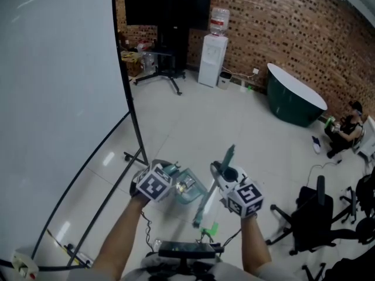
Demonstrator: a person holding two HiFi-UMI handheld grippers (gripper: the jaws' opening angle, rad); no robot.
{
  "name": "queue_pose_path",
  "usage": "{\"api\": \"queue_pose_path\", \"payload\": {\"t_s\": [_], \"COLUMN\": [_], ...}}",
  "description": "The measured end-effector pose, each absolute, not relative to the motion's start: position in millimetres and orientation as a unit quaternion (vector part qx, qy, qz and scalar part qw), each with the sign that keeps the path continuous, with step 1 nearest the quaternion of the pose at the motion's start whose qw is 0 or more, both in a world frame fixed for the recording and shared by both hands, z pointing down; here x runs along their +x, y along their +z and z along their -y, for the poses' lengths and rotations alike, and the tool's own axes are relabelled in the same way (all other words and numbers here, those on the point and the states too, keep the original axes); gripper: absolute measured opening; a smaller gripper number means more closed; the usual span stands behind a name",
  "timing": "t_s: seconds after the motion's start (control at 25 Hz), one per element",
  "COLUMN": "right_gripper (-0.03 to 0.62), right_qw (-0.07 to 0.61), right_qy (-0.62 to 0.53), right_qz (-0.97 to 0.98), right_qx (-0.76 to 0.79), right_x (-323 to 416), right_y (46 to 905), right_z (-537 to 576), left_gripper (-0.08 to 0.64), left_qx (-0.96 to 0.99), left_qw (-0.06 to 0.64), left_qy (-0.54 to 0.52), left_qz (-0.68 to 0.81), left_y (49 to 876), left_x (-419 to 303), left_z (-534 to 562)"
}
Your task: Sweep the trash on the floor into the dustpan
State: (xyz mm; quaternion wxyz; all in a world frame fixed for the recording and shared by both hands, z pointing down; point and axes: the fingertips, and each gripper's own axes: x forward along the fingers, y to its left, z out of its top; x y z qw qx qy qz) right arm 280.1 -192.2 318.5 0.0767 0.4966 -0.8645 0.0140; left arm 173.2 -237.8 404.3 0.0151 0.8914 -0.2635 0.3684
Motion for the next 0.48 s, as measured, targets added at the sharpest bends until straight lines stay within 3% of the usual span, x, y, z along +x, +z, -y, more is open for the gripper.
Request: {"api": "queue_pose_path", "payload": {"t_s": [0.48], "right_gripper": [0.043], "right_qw": [0.092], "right_qy": [0.009], "right_qz": [0.863], "right_qx": [0.497], "right_x": [267.8], "right_y": [317.6], "right_z": [200.2], "left_gripper": [0.109], "left_qx": [0.895], "left_qw": [0.022], "left_qy": [0.368], "left_qz": [0.252], "left_y": [405.9], "left_x": [172.4], "left_z": [236.6]}}
